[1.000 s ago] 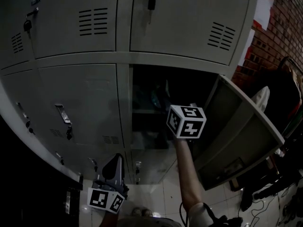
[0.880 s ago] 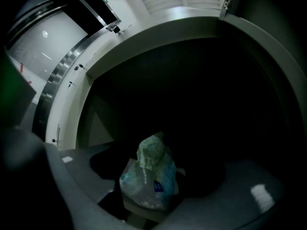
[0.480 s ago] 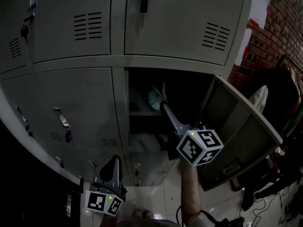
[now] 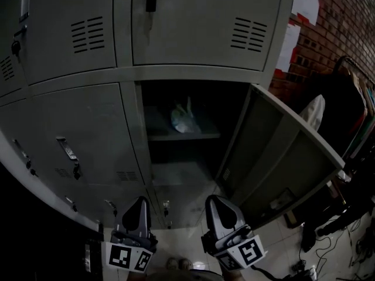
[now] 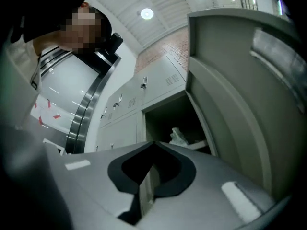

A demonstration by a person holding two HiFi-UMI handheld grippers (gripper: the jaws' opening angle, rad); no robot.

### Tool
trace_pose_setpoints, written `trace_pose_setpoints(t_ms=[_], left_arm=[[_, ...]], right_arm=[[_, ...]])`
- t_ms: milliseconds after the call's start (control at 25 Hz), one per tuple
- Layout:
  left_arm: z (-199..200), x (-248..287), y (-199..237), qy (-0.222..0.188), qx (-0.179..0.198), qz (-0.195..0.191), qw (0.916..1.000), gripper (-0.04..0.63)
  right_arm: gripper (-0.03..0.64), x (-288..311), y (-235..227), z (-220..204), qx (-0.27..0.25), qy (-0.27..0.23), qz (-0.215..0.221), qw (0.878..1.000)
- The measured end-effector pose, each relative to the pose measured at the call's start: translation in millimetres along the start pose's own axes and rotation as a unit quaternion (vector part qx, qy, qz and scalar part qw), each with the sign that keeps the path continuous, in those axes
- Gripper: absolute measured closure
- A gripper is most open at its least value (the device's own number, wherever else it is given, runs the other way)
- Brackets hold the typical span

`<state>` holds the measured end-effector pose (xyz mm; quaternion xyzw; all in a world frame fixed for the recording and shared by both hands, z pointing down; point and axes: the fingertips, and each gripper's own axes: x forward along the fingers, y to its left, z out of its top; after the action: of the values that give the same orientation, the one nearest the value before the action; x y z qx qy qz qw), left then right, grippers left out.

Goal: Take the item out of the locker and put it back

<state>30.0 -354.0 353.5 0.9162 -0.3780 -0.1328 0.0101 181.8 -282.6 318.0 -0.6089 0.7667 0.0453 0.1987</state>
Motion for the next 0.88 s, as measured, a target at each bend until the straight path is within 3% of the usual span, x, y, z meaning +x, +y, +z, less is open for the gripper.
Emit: trace_pose_setpoints(t_ms=[160,440,720,880], left_arm=[[-3.9,-0.1,-8.6,0.005,-0.001,-0.009,0.9999,0.591],[-6.2,-0.7,-13.0,0.008,0.000,-0.012,0.9999,0.591],[-5.5,-5.4,-13.5,0.010,0.002,-0.001,0.9999,0.591],[-16.1,-13.5,-23.2,0.033,0.005,0.002,0.9995,0.591]], right_arm=[[0.615,-15.8,-10.7,-27.5,0.031,0.029,-0.024,0.999],[0.614,-28.4,-10.1,-51.1,0.022,0.064,-0.036,0.997],[0.615,-29.5,-10.7,-42.1,0.032,0.054,-0.028,0.998],[0.615,-42.6,-9.5,-43.0,0.040,0.061,-0.020,0.997]])
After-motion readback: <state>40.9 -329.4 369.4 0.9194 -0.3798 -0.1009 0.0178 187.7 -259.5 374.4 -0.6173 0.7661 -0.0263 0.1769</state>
